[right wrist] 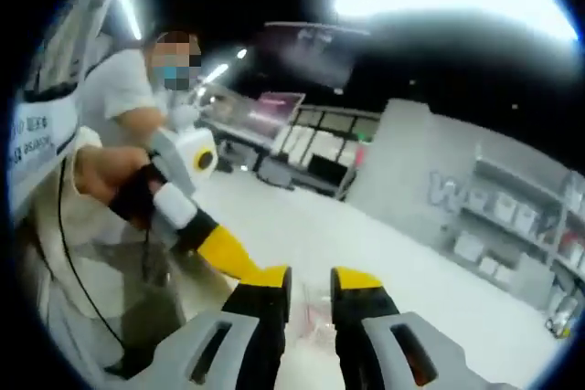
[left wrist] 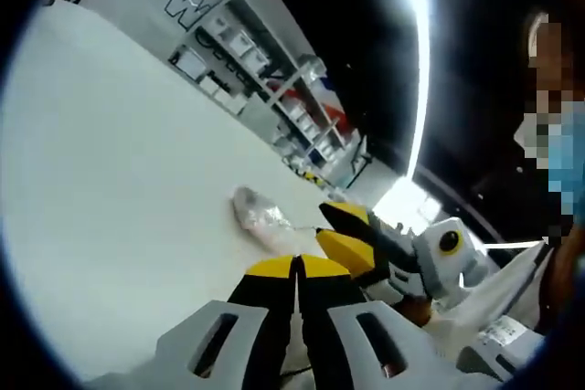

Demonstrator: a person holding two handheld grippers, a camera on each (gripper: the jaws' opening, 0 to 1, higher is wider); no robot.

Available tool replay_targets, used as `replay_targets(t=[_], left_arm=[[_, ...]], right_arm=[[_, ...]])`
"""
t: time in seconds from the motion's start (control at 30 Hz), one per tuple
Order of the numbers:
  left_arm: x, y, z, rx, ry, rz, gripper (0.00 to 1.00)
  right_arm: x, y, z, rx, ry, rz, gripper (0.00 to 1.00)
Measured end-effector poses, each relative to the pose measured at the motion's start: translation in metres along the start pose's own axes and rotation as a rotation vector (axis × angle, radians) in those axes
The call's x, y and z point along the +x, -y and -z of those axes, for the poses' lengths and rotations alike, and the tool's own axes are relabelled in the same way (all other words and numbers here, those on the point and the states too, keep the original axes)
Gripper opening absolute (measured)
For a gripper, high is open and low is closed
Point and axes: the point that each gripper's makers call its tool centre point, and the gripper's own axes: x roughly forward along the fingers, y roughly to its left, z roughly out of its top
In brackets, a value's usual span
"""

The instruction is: Open the resealable bag by pulling the two sides of the seal apart until the entire bag opening is separated and visibly accessible.

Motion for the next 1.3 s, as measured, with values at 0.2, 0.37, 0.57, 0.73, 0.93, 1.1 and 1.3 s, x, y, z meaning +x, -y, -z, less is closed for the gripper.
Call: replay_targets(t=[0.2, 0.37, 0.57, 0.73, 0.93, 1.1, 1.3], left_arm=[[0.000, 0.000, 0.000, 0.008, 0.002, -0.001, 0.00], [0.000, -0.001, 0.002, 0.030, -0.005, -0.014, 0.00], [0.001, -0.002, 0.001, 0.031, 0.000, -0.019, 0.00], [-0.003, 0.004, -0.009, 0.075, 0.078, -0.007, 0.00], [-0.007, -0.001, -0.014, 0.168, 0.086, -0.074, 0.16], [-0.023, 0.008, -0.051, 0.283, 0.295, -0.063, 0.28], [-0.028, 0.021, -0.055, 0.356, 0.290, -0.011, 0.39]], right_arm=[[0.005, -0.012, 0.018, 0.058, -0.073, -0.070, 0.10], [0.003, -0.006, 0.017, 0.064, -0.072, -0.047, 0.00], [0.002, -0.003, 0.015, 0.124, -0.050, -0.036, 0.00], [0.000, -0.003, 0.008, 0.228, 0.012, -0.040, 0.00], [0.000, 0.001, 0.008, 0.221, 0.021, -0.019, 0.00], [0.001, -0.002, 0.008, 0.230, 0.023, -0.029, 0.00], [0.004, -0.007, 0.011, 0.260, 0.024, -0.047, 0.00]])
